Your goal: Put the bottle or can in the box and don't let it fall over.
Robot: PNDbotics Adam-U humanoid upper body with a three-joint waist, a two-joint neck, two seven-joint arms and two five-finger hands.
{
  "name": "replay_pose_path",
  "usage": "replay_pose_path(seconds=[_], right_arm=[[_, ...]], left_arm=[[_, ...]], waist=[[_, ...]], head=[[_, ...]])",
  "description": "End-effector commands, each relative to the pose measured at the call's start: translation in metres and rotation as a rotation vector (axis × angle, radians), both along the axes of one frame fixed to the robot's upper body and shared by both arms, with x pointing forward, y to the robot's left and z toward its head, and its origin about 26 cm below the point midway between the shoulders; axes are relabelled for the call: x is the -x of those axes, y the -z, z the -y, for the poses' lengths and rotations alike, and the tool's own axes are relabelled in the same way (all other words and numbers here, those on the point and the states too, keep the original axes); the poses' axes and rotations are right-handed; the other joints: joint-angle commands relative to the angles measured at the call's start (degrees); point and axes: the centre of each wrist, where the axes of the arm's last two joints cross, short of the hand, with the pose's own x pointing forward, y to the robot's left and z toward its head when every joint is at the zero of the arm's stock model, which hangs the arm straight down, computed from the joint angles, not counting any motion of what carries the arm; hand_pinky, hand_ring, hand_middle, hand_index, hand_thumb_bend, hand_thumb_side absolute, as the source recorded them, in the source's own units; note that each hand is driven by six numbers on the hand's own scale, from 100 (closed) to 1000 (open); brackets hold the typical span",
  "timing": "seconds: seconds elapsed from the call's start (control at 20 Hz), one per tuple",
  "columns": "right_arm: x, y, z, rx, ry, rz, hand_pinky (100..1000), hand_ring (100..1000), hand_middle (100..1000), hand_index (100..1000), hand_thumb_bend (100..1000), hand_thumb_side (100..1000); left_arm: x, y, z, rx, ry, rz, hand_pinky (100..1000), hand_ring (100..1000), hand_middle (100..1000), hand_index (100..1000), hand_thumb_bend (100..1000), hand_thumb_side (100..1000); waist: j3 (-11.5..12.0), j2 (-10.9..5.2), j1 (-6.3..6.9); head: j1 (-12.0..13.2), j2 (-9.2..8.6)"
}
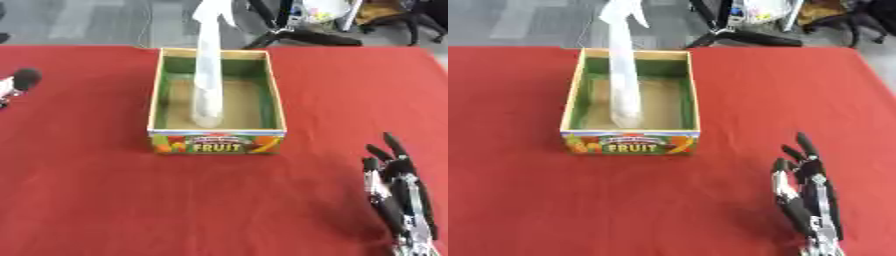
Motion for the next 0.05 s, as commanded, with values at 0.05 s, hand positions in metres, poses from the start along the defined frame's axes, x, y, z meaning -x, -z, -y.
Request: replay_pose_path(seconds=[0.05], right_arm=[[0.0016, 0.002, 0.0045, 0.017, 0.015, -0.004, 792, 878, 1000, 964, 100, 470]], left_arm=[[0.0149, -0.002, 0.0054, 0.078, -0.043, 0.036, 914, 1000, 928, 906, 840, 565]], waist=[[0.5, -0.98, 0.51]], head=[[-0.7, -0.27]])
